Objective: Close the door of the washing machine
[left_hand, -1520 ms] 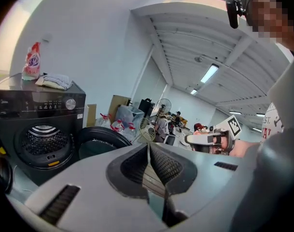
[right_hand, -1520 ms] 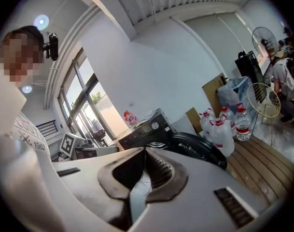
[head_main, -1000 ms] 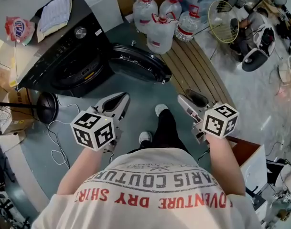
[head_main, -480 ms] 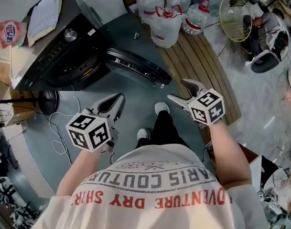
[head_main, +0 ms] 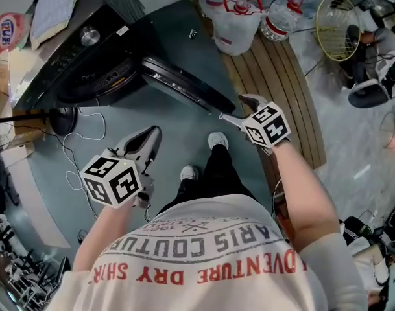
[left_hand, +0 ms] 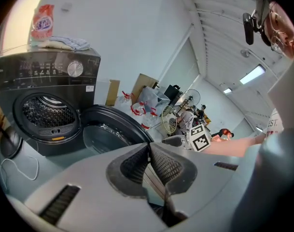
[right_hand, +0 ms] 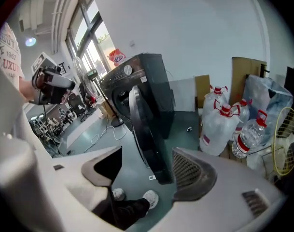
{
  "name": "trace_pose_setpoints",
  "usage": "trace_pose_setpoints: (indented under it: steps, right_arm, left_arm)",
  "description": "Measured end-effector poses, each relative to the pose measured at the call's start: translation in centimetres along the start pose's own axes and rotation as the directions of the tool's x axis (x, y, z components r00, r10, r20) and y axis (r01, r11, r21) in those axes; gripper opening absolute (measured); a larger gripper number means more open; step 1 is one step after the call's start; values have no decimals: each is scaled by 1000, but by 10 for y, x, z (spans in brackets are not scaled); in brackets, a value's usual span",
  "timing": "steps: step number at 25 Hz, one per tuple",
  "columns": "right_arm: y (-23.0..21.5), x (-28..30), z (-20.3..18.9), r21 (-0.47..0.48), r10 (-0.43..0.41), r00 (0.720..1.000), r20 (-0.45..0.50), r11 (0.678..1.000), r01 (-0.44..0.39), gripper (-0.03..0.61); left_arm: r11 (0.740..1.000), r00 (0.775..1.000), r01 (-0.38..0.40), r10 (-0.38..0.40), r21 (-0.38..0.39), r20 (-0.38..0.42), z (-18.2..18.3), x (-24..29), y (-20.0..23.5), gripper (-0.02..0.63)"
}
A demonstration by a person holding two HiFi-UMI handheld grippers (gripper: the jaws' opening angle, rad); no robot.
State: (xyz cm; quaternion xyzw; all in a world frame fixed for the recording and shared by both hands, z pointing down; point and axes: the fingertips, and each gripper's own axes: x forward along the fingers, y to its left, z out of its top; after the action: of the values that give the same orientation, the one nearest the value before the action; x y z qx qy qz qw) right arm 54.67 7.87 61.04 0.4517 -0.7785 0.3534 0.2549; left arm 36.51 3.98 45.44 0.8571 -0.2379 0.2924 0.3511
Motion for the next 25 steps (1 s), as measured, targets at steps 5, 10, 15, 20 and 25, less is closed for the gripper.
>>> trace_pose_setpoints:
  steps: [5,10,15,20,25]
  right_arm:
    - [-21,31,-9,-123,6,994,-111,992,-19,314]
    - [-23,50,-18,-242,20,983,-181,968,-64,287]
    - [-24,60,-19,-294,42,977,-209,950,-104,210]
    - [-24,67,-11,-325,47,978,-204,939,-114,141]
    - [-22,70,-8,-375,63,971,-232,915,-149,129]
  left_arm:
    - [998,999,-43,43,-37,-12,6,14,11,39]
    - [994,997,-77,76,-81,-16,7,25,19,38]
    - [987,994,-106,108,-123,12,16,30,24,39]
    - [977,990,-136,142,-164,26,19,31,34,38]
    - [969,985,-159,167,-187,30,18,33,44,38]
